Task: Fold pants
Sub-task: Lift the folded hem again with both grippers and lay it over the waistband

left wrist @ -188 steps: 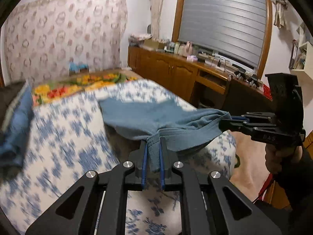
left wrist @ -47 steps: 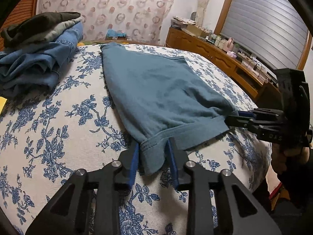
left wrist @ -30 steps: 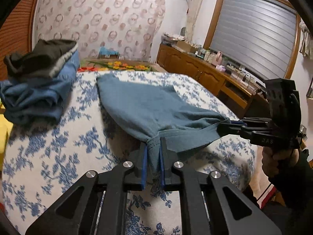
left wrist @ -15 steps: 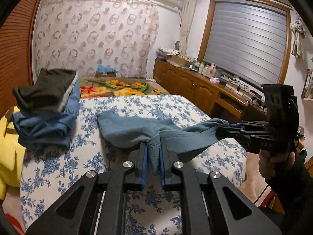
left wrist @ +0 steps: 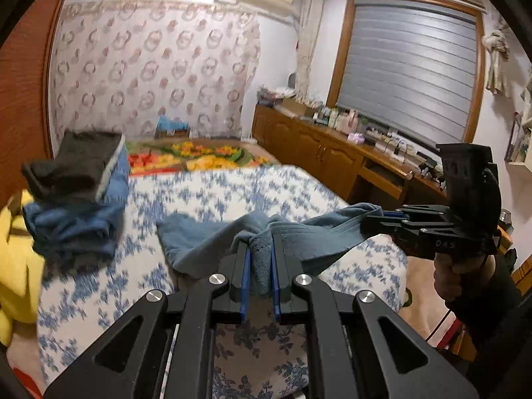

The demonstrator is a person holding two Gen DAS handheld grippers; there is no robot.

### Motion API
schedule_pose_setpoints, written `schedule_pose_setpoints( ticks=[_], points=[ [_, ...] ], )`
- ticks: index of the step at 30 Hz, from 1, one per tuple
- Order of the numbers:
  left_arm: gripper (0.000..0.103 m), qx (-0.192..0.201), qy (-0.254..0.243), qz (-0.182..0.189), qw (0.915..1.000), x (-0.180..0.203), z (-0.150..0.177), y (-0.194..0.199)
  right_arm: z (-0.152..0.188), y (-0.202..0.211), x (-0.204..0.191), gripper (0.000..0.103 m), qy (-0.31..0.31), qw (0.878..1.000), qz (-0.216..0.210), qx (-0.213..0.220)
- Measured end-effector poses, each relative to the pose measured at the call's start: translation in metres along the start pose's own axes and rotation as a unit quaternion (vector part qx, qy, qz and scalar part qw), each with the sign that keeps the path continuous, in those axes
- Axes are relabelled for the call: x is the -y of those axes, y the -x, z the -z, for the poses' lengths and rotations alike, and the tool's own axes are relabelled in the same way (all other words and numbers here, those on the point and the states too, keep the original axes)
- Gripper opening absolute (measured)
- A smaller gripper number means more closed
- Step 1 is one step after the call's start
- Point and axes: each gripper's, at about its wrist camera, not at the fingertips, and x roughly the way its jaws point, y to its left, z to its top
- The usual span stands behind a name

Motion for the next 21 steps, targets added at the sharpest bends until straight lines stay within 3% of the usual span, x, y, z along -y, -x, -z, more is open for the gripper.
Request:
schedule_pose_setpoints(
  ticks=[6,10,21],
  points=[
    [0.011,-0.037,0.023,-0.007,0.9990,-0.019,0.017,-0.032,0.006,-0.040,0.011,0.017,-0.017,0.999,0.004,-0.038],
    [0.011,-0.042,0.027,-0.017,0.9986,-0.025,0.019,-0.044,-0.004,-0.057,0.012,0.017,-0.013,0.999,0.012,-0.039],
    [0.011,-0.012,0.027,-0.019,0.9994,-0.037,-0.009,-0.051,-0.020,-0.074,0.018,0.017,-0.002,1.000,0.019,-0.015]
  ],
)
